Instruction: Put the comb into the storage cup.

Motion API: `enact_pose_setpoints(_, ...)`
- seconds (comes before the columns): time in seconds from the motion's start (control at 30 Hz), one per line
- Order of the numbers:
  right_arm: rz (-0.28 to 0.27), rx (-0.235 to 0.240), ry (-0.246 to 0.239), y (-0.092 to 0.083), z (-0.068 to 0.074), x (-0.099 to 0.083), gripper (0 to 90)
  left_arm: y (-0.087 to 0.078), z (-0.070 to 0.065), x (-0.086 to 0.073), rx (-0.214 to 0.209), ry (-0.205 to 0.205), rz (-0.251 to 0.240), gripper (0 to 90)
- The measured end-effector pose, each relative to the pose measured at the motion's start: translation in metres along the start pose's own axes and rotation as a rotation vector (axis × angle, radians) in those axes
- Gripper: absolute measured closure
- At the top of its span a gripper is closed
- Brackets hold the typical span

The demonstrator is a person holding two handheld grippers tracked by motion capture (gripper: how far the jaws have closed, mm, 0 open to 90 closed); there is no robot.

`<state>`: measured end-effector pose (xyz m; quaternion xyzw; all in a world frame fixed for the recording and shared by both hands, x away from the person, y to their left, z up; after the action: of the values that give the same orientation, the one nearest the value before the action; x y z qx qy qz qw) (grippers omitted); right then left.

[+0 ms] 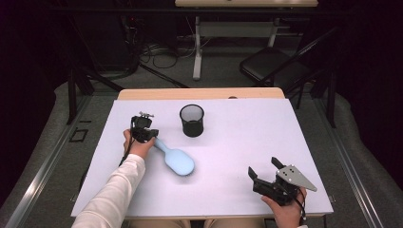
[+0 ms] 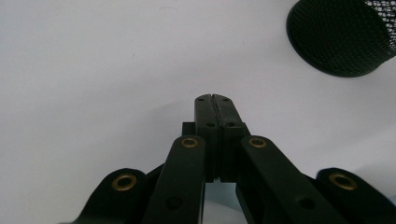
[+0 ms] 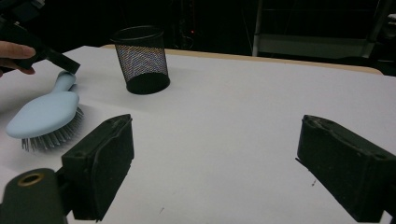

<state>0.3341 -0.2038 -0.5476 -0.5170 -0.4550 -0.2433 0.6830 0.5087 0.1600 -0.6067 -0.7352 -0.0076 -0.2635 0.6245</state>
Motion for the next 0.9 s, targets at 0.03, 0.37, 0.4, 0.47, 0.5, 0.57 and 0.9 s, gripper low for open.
enact_pose_setpoints(0.03,0.0,0.001,0.001,0.0002,0.0001,-0.0001,10.5,0.0012,0.0002,0.0,0.003,0.001,0.001,90.0)
enact_pose_setpoints(0.37,0.006,0.004,0.002,0.0,-0.0003,-0.0006,11.1,0.0059,-0.0011,0.0011,0.016,0.01,0.013,90.0)
enact_pose_setpoints(0.4,0.006,0.004,0.001,0.0,-0.0002,-0.0007,11.2,0.0061,-0.001,0.0009,0.017,0.014,0.017,90.0)
enact_pose_setpoints(0.47,0.006,0.003,0.001,0.0,-0.0004,-0.0007,11.3,0.0069,-0.0012,0.0008,0.018,0.012,0.019,90.0)
enact_pose_setpoints(0.5,0.006,0.004,0.001,0.0,-0.0004,-0.0007,11.3,0.0073,-0.0013,0.0006,0.018,0.009,0.02,90.0)
enact_pose_setpoints(0.57,0.006,0.004,0.002,0.0,-0.0006,-0.0007,11.4,0.0081,-0.0009,0.0002,0.019,0.011,0.025,90.0)
enact_pose_setpoints(0.9,0.008,0.009,0.002,0.0006,0.0001,-0.0011,11.9,0.0078,0.0023,-0.0048,0.032,0.012,0.053,90.0)
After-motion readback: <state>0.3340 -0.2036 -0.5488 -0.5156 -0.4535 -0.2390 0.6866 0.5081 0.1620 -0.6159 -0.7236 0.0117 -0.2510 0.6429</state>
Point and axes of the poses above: each handheld gripper's, and its own axes: y roughly forward along the jaws, x roughly out of its top, z roughly to its left, the point moved 10 cm from there along y, roughly forward along the jaws, and after that the axes turned 14 degrees about z, right-handed, at the moved point
